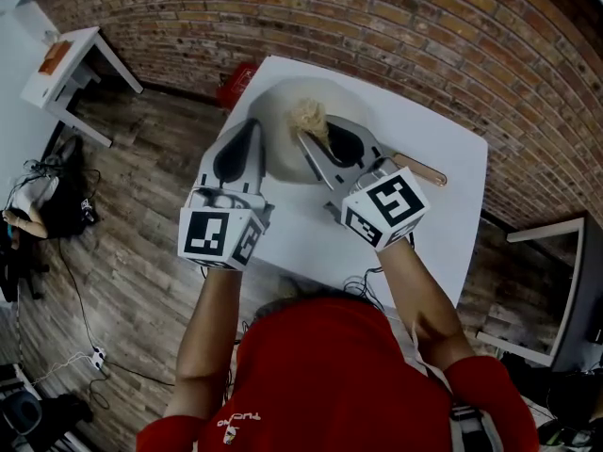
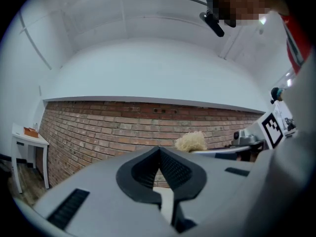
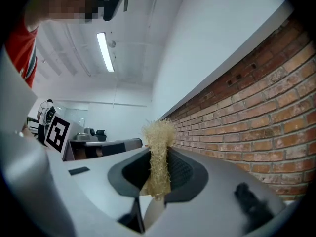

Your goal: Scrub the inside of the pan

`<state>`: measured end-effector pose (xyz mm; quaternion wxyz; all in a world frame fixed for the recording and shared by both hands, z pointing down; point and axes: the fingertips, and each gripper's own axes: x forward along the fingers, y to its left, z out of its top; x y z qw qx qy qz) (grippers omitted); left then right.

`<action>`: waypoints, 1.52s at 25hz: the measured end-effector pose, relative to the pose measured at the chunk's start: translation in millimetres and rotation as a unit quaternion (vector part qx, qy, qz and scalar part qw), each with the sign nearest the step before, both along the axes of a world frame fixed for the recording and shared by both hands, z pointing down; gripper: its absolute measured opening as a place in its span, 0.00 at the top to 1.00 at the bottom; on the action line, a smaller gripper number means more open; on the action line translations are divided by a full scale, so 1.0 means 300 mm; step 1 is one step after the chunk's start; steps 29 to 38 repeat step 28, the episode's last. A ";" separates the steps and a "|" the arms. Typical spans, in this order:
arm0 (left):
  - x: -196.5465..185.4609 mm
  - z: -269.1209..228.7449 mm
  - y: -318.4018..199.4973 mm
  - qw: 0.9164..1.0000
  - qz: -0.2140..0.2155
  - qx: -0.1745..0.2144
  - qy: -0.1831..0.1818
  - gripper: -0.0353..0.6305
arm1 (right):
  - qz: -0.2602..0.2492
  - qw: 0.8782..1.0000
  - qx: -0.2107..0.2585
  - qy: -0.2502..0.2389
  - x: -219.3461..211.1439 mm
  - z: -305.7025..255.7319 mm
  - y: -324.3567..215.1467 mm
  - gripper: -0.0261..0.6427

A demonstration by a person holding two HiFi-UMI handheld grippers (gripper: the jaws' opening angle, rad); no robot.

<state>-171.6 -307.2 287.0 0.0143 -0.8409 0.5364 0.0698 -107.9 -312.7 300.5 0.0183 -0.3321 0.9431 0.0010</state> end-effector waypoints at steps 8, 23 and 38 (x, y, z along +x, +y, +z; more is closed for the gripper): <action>0.000 0.016 0.000 1.000 -0.002 -0.005 -0.001 0.93 | 0.005 1.000 -0.002 0.000 0.003 0.014 0.008 0.83; 0.020 0.028 -0.010 1.000 0.004 -0.007 -0.001 0.93 | 0.002 1.000 -0.005 -0.003 0.011 0.018 0.005 0.83; 0.031 0.028 -0.008 1.000 0.004 -0.006 0.000 0.93 | 0.004 1.000 -0.008 0.003 0.020 0.027 0.009 0.83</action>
